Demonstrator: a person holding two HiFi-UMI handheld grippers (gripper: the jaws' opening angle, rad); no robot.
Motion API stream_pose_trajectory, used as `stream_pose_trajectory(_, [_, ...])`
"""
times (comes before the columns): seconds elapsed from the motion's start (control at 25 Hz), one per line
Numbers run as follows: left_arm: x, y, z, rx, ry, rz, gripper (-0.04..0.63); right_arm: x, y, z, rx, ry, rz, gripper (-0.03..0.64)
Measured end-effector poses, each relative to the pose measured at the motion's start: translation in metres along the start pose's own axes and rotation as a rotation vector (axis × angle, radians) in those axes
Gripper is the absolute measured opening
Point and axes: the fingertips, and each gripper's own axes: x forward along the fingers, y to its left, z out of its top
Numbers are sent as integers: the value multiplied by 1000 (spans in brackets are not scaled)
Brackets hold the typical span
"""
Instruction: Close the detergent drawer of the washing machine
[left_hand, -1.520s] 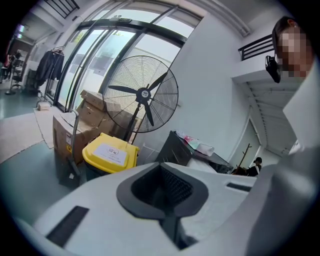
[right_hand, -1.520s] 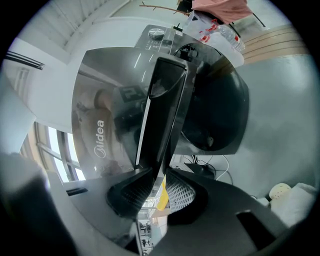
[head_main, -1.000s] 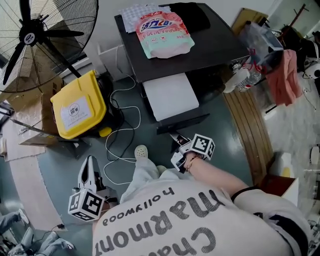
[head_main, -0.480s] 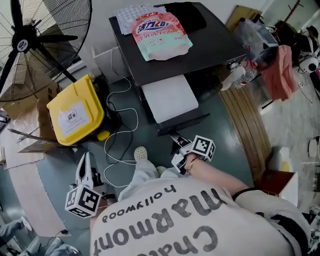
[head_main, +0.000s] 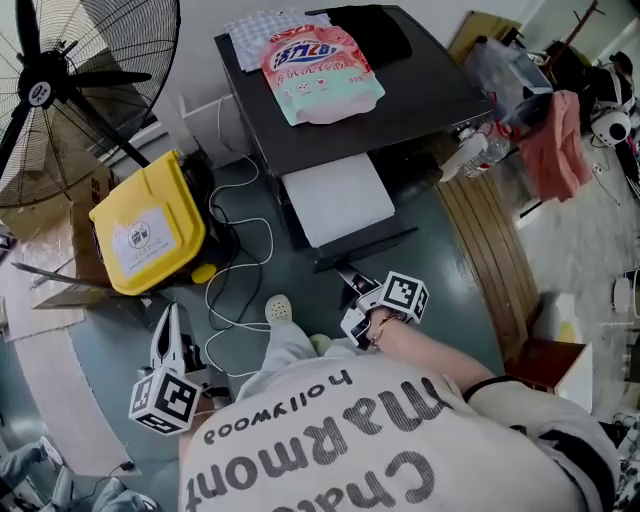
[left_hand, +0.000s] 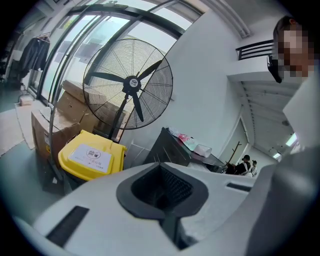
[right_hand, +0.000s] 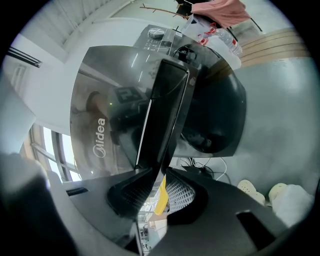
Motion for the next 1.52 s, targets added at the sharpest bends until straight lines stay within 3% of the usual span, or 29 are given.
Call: stream_pose_trajectory(1.52, [31, 20, 19, -12, 25, 28, 8, 50, 20, 31, -9, -49, 15, 95])
